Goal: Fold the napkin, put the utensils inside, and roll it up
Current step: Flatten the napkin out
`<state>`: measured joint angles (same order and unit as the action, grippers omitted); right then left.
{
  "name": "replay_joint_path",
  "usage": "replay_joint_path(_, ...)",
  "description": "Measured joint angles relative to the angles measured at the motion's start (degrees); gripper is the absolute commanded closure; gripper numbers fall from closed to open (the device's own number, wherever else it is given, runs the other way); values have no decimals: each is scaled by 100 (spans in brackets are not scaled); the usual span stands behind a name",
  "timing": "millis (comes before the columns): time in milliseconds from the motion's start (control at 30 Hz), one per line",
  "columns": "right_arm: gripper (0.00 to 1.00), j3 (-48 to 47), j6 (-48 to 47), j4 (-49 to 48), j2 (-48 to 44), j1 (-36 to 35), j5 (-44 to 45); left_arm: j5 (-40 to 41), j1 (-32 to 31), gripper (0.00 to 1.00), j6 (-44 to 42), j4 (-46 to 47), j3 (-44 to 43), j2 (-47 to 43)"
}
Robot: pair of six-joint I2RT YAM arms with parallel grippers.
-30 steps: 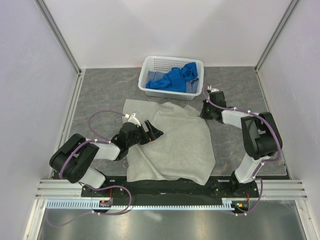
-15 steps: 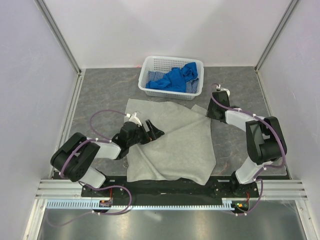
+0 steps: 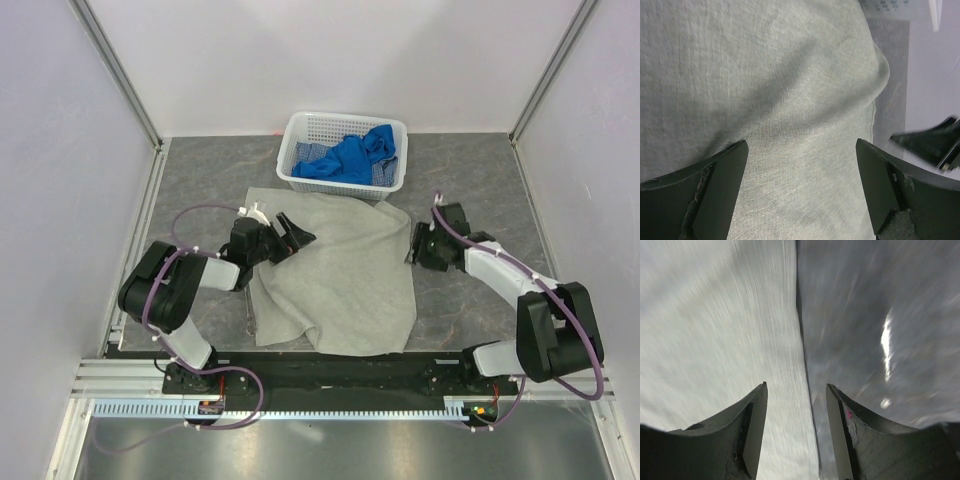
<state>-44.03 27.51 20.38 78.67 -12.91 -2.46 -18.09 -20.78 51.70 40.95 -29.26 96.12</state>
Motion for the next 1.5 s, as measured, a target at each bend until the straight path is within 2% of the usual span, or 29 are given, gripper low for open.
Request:
replay_joint_path(167,41,424,354,584,-92,-835,-232,-61,61,3,-166,-483,-461,125)
replay_joint_path(333,42,542,868,1032,-909,-1445,-140,-52,-149,4,-387,-1005,-682,-35)
replay_joint_path(500,44,697,1228,1786,-1735,-1541,37,-42,-564,4,-522,-1349,-673,-481)
replay_joint_path(667,47,822,1408,2326,-1950,-1628,68,-48,-828,4,-544,-1458,-527,-693)
replay_joint_path(867,50,1213,1626,2470,-1965,-1801,-133,-48,-835,4,-546,-1539,-319,-695)
replay_joint_path(1067,51,1429,1801,2208,-1794,-2035,-293,-52,-835,4,-546,-1506,-225,-693)
replay_joint_path(1133,55,1453,1840,2079,-1685,-2109,-319,-57,-835,3,-544,-1436,-184,-667)
replay_joint_path(1167,69,1453,1858,2015,-1635,-2135,-328,-59,-835,3,-544,-1394,-170,-640)
replay_joint_path(1267,89,1447,1825,1899,-1506,-2175,-334,-247,-761,4,-490,-1012,-101,-389)
replay_joint_path(1400,89,1207,1733,2162,-1449,-2175,-267,-730,-461,4,-219,-101,144,-85)
replay_joint_path(1500,82,667,1611,2647,-1491,-2177,-42,-938,-367,4,-160,184,199,31)
